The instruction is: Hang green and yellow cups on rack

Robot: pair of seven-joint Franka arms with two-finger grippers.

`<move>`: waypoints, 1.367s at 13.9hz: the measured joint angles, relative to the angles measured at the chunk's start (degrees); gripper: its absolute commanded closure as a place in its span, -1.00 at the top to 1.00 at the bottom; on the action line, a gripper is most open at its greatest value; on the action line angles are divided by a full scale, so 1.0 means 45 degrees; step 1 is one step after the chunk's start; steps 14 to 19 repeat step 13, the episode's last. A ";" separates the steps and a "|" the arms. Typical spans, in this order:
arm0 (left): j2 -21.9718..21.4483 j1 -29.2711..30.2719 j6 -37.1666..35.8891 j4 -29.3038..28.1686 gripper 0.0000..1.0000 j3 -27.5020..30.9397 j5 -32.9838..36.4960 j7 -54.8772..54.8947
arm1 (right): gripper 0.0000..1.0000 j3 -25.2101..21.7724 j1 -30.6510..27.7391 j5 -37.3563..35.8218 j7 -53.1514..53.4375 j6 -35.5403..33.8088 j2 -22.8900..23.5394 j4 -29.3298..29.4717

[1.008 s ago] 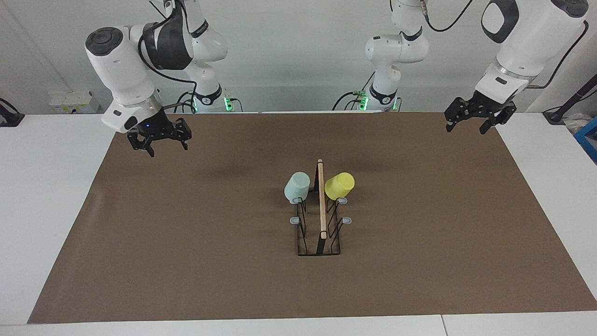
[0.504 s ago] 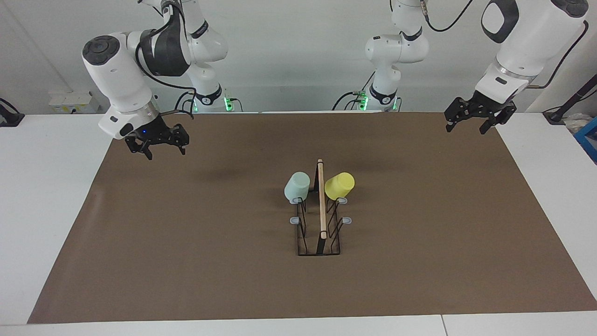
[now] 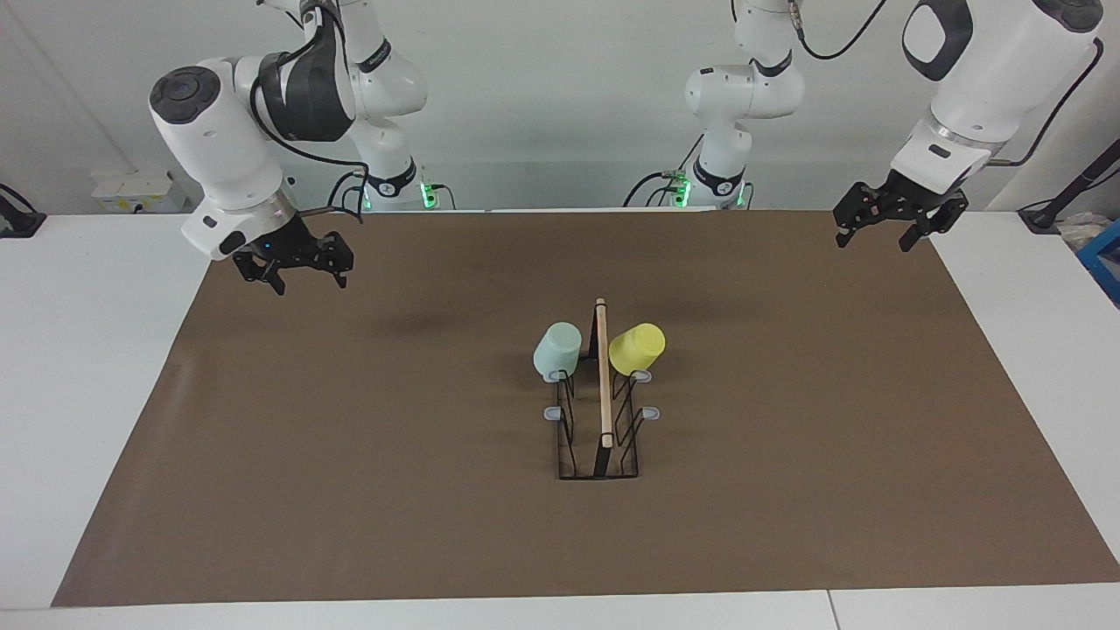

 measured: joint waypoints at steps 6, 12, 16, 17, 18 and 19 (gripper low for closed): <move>-0.0007 0.0015 0.0026 0.0015 1.00 0.0041 0.0001 0.0000 | 1.00 0.0046 -0.0119 0.0000 0.0465 -0.0172 0.0218 0.0145; -0.0008 0.0019 0.0181 0.0041 1.00 0.0046 0.0005 0.0000 | 1.00 0.0084 -0.0154 0.0000 0.0510 -0.0172 0.0218 0.0196; -0.0008 0.0019 0.0194 0.0041 1.00 0.0046 0.0005 0.0000 | 1.00 0.0084 -0.0155 0.0000 0.0510 -0.0171 0.0219 0.0207; -0.0008 0.0019 0.0194 0.0041 1.00 0.0046 0.0005 0.0000 | 1.00 0.0084 -0.0155 0.0000 0.0510 -0.0171 0.0219 0.0207; -0.0008 0.0019 0.0194 0.0041 1.00 0.0046 0.0005 0.0000 | 1.00 0.0084 -0.0155 0.0000 0.0510 -0.0171 0.0219 0.0207; -0.0008 0.0019 0.0194 0.0041 1.00 0.0046 0.0005 0.0000 | 1.00 0.0084 -0.0155 0.0000 0.0510 -0.0171 0.0219 0.0207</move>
